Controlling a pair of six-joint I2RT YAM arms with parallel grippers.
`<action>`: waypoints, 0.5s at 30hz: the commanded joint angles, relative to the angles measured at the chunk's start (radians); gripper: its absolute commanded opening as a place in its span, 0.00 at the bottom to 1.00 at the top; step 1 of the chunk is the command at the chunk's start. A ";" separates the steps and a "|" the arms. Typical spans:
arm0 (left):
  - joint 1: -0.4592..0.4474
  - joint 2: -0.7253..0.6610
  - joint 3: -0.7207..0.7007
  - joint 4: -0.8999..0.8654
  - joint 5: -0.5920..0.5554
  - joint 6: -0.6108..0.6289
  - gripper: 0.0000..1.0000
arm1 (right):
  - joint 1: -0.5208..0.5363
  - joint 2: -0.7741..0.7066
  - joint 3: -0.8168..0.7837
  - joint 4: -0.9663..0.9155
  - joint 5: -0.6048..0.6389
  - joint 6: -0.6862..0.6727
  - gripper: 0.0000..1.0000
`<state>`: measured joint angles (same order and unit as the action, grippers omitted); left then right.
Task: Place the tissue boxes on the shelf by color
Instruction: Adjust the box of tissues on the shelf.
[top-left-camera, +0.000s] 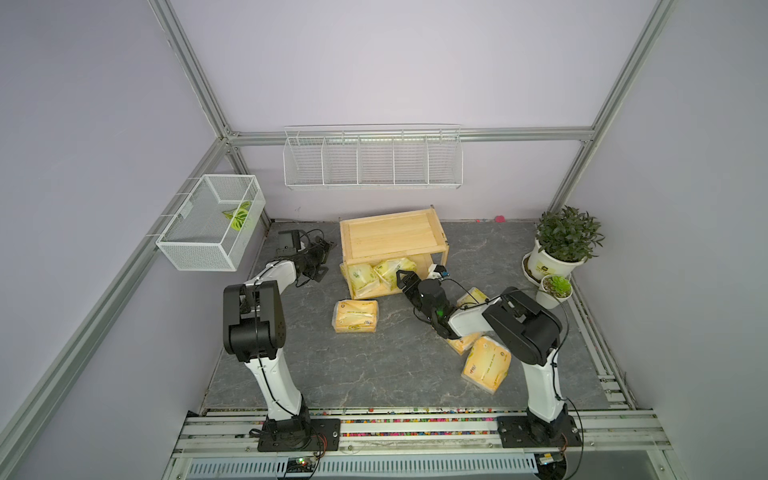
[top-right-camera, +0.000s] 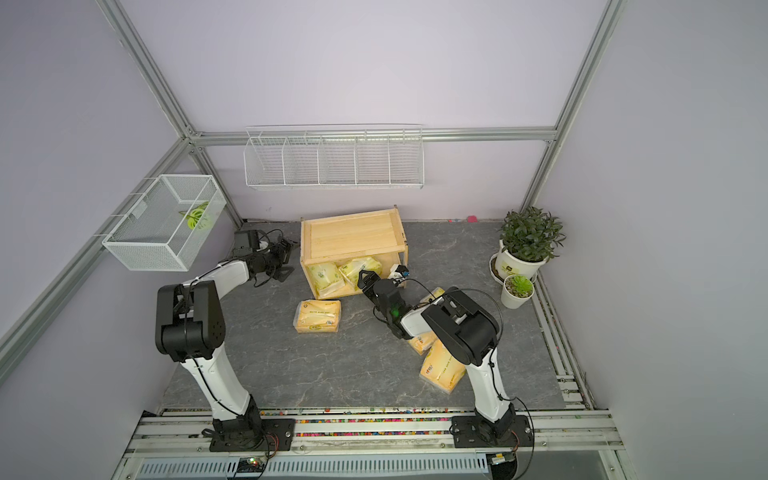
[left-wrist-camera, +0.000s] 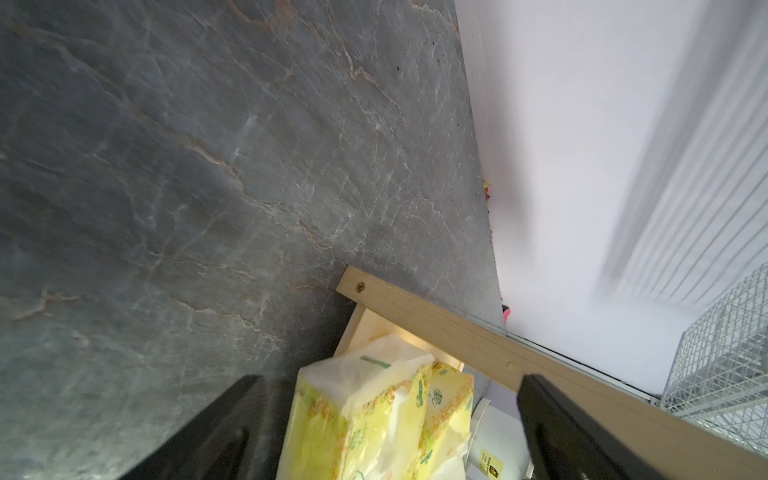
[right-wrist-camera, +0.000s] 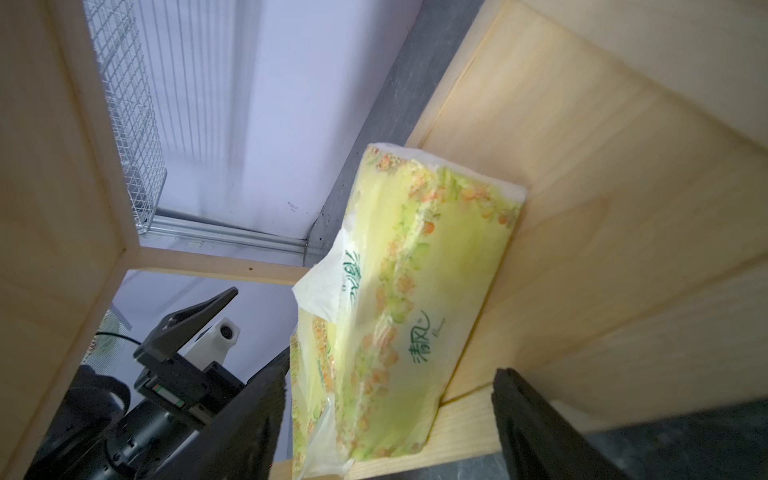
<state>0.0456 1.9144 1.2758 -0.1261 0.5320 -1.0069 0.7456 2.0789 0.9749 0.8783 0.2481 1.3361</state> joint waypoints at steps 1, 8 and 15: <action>-0.003 -0.034 -0.006 -0.018 0.010 0.039 1.00 | 0.010 0.028 0.042 0.040 0.070 0.037 0.83; -0.003 -0.026 -0.019 -0.007 0.024 0.037 1.00 | 0.001 0.051 0.092 0.027 0.103 0.037 0.83; -0.003 -0.024 -0.026 -0.007 0.029 0.047 1.00 | -0.016 0.077 0.139 0.005 0.054 0.025 0.83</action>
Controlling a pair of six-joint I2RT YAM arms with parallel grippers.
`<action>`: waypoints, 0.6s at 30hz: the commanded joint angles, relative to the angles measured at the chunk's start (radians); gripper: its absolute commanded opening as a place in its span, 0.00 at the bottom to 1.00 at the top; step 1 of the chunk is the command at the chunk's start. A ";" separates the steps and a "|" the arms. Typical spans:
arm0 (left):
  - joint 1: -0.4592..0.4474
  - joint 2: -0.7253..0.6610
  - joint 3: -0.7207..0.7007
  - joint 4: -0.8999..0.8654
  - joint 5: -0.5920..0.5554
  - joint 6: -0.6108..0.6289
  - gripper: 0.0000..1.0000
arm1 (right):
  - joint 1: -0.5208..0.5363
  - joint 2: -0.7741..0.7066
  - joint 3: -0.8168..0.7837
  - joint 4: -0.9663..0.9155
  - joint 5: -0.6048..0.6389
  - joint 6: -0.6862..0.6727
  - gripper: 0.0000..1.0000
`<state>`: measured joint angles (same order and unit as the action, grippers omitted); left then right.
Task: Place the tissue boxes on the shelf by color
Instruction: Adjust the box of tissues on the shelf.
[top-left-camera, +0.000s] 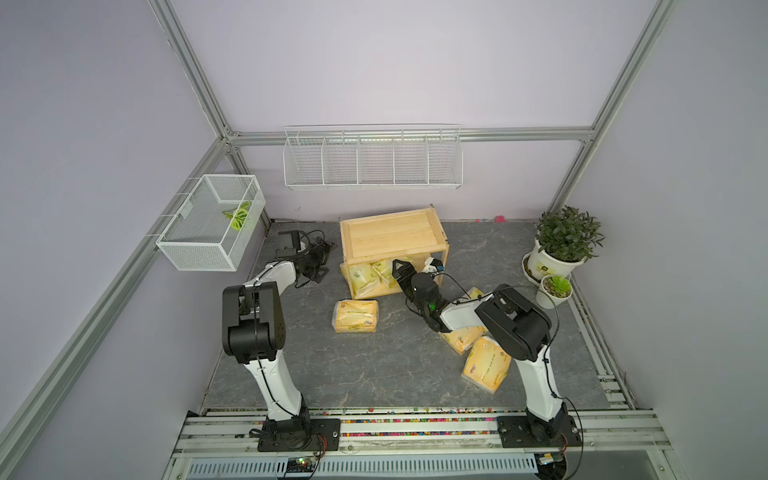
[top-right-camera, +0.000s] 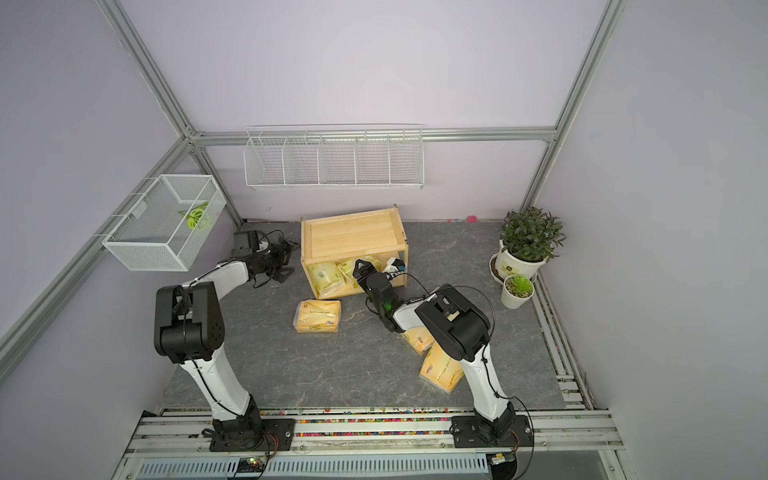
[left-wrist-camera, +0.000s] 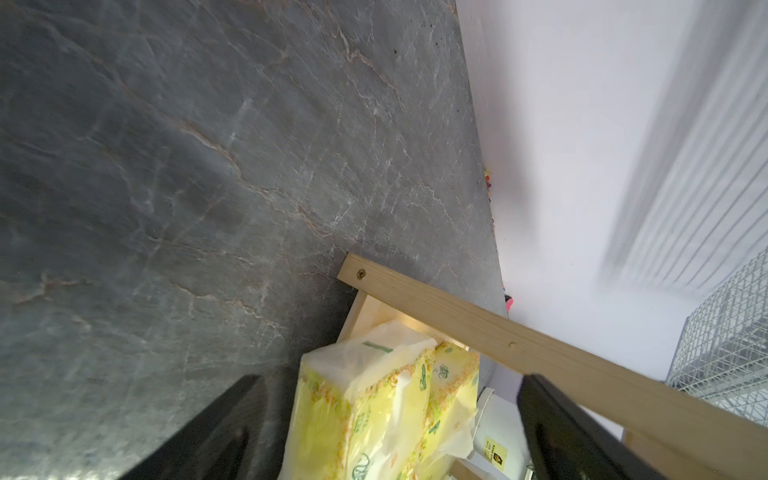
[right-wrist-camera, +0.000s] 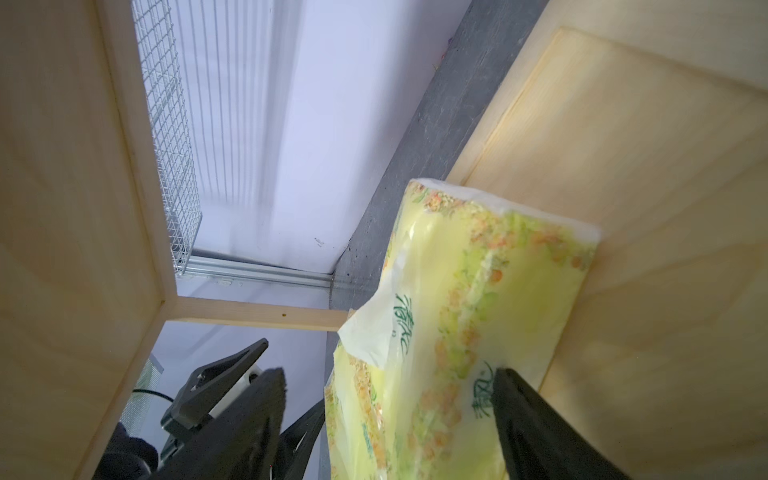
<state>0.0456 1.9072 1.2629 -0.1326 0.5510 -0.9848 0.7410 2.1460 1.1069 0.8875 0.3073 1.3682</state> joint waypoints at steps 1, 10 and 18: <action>-0.003 -0.018 -0.014 0.001 0.010 0.027 1.00 | -0.010 -0.005 -0.004 -0.008 -0.010 -0.014 0.83; -0.003 -0.025 -0.015 -0.013 0.007 0.055 1.00 | -0.004 -0.186 -0.120 -0.188 -0.082 -0.090 0.85; -0.006 -0.028 0.003 -0.033 0.006 0.064 1.00 | 0.012 -0.178 -0.086 -0.261 -0.133 -0.090 0.84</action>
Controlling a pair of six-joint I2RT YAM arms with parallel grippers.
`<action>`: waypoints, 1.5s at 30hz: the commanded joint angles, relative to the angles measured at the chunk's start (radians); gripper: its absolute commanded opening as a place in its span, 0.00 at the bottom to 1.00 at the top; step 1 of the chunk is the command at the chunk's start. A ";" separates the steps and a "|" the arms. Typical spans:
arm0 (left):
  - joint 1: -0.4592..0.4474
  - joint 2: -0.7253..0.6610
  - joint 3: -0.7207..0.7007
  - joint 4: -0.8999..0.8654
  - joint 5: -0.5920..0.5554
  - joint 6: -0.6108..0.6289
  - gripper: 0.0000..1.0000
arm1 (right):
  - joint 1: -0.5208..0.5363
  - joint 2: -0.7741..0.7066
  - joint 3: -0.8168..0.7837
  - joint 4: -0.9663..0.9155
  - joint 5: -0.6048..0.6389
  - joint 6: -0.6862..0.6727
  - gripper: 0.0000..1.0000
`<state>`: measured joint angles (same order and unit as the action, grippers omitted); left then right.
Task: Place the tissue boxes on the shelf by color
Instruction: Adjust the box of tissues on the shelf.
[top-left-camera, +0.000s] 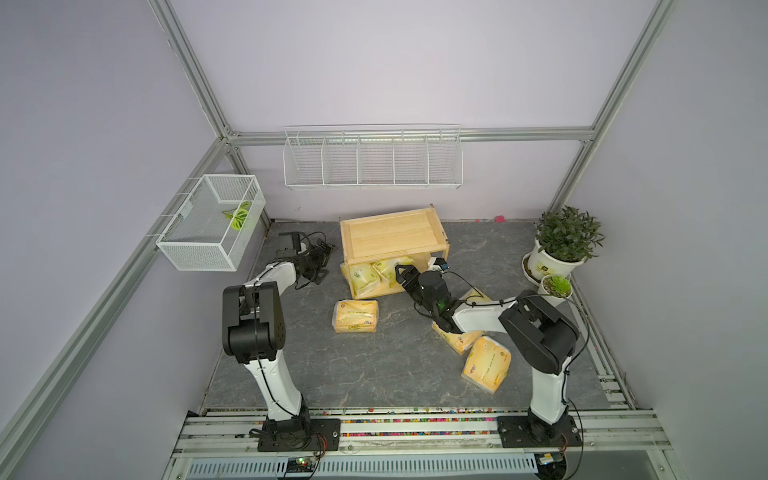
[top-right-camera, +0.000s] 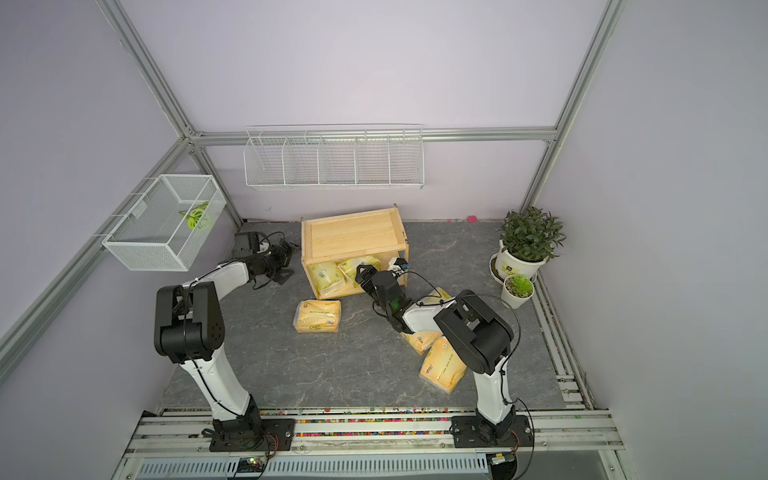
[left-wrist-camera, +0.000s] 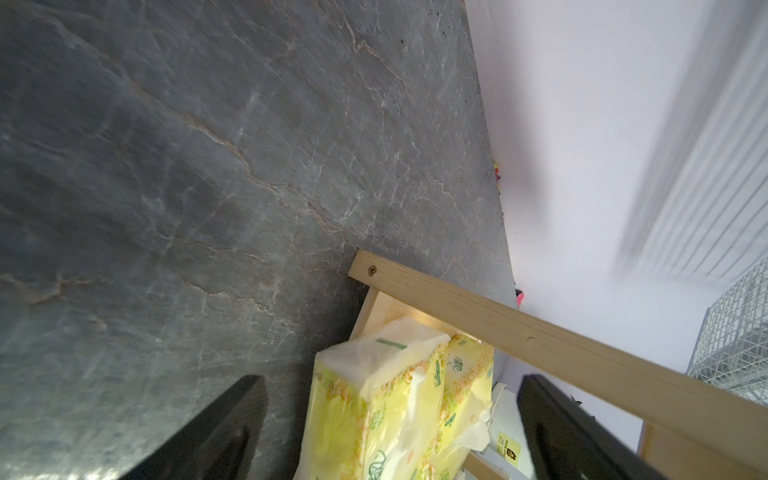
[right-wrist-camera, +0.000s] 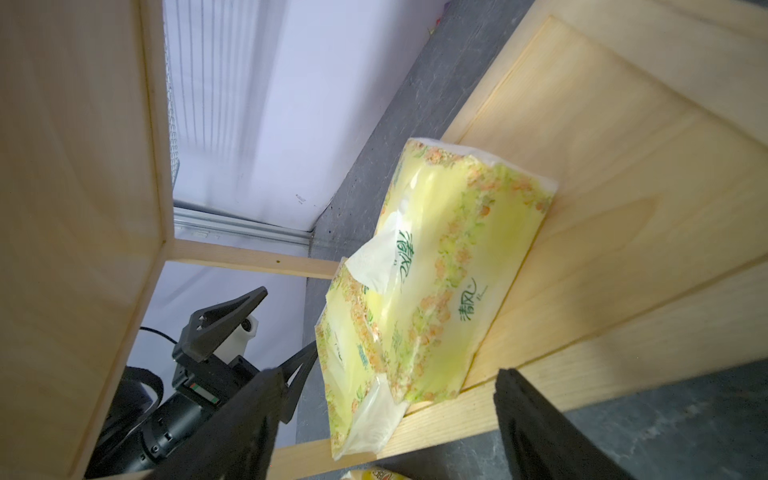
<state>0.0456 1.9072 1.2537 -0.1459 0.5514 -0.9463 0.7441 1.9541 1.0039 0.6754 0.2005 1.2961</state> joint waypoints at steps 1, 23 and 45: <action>-0.007 -0.028 0.014 -0.024 0.005 0.029 1.00 | 0.010 0.026 0.030 -0.045 -0.035 -0.013 0.84; -0.009 -0.027 0.018 -0.033 0.005 0.051 1.00 | 0.026 0.155 0.182 -0.120 -0.058 0.022 0.66; -0.013 -0.028 0.009 -0.029 -0.001 0.048 1.00 | 0.017 0.138 0.154 -0.128 -0.070 0.000 0.20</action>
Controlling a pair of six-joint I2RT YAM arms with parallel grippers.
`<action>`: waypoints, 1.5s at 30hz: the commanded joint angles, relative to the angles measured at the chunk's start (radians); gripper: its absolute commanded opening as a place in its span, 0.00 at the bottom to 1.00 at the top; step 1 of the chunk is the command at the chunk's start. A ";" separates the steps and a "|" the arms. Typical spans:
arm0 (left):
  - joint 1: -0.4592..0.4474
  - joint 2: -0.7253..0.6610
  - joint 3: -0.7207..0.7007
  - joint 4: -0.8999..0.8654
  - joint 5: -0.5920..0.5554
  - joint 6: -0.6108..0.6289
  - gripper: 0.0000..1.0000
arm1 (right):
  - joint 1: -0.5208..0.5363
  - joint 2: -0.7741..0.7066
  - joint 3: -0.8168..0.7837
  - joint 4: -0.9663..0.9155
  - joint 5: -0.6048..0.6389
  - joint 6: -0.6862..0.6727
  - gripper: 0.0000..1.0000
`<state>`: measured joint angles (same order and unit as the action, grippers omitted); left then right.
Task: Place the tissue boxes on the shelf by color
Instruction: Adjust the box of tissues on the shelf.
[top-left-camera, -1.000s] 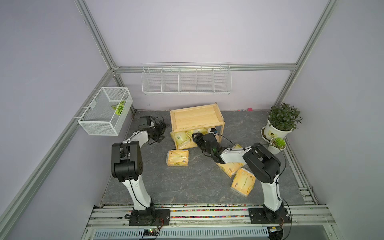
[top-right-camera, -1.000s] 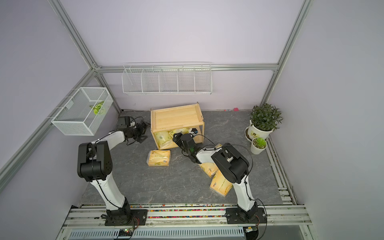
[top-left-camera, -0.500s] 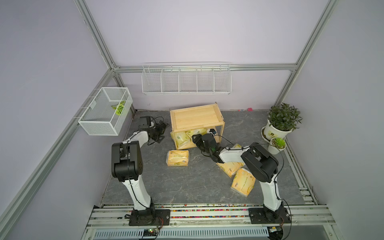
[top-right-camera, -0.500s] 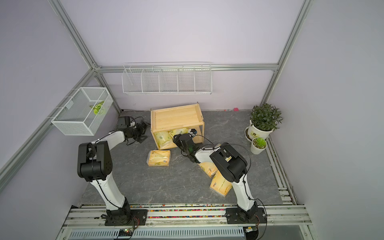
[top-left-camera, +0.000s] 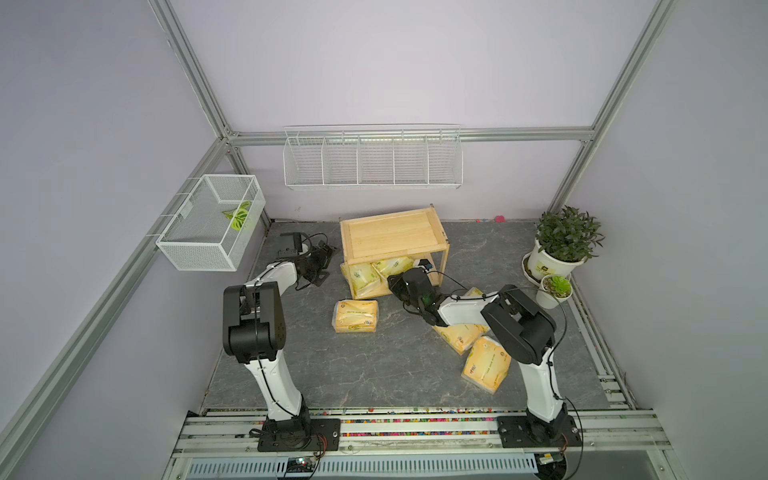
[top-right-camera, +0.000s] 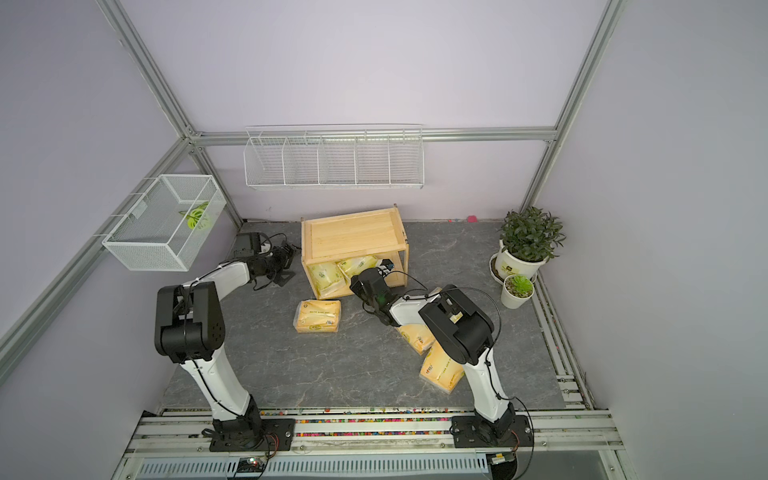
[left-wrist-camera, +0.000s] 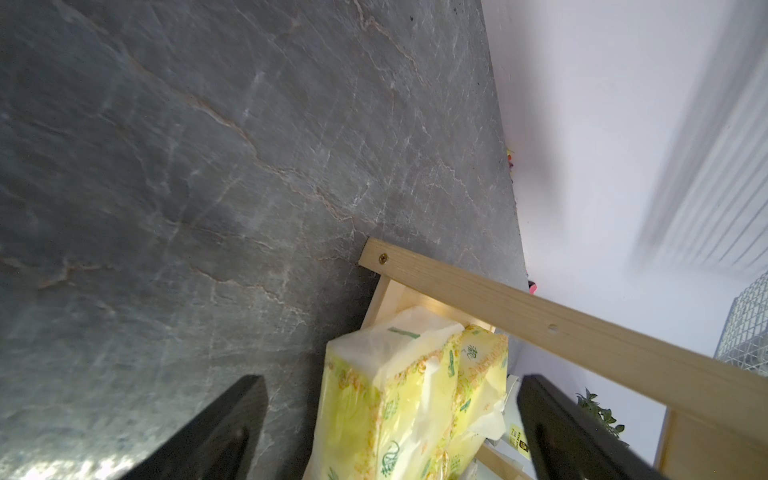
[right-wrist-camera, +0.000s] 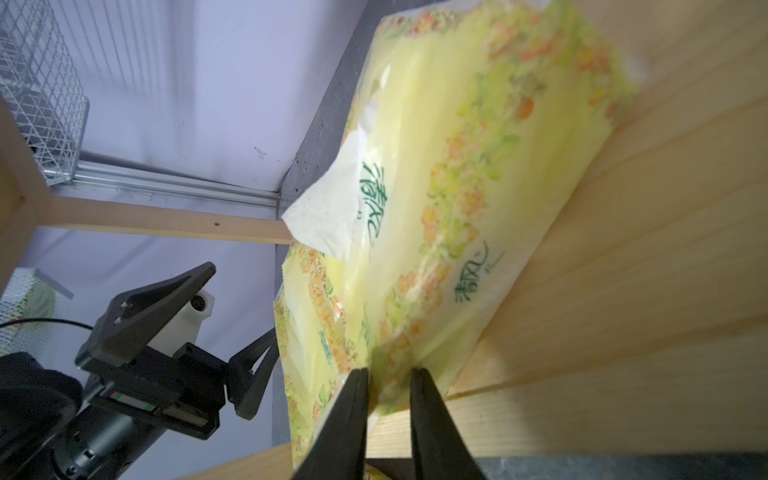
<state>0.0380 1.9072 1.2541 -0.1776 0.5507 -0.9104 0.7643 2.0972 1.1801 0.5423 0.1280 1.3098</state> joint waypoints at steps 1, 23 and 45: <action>-0.007 -0.027 0.009 0.003 0.000 0.012 1.00 | -0.005 -0.013 -0.028 0.007 0.002 -0.015 0.19; -0.016 -0.019 0.024 -0.005 0.002 0.019 1.00 | -0.071 -0.244 -0.183 -0.133 -0.093 -0.114 0.00; -0.033 0.001 0.074 -0.054 0.006 0.062 1.00 | -0.082 -0.399 -0.310 -0.145 0.031 -0.391 0.74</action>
<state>0.0101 1.9072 1.2934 -0.2119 0.5510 -0.8764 0.6746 1.7111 0.8707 0.4046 0.0959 1.0546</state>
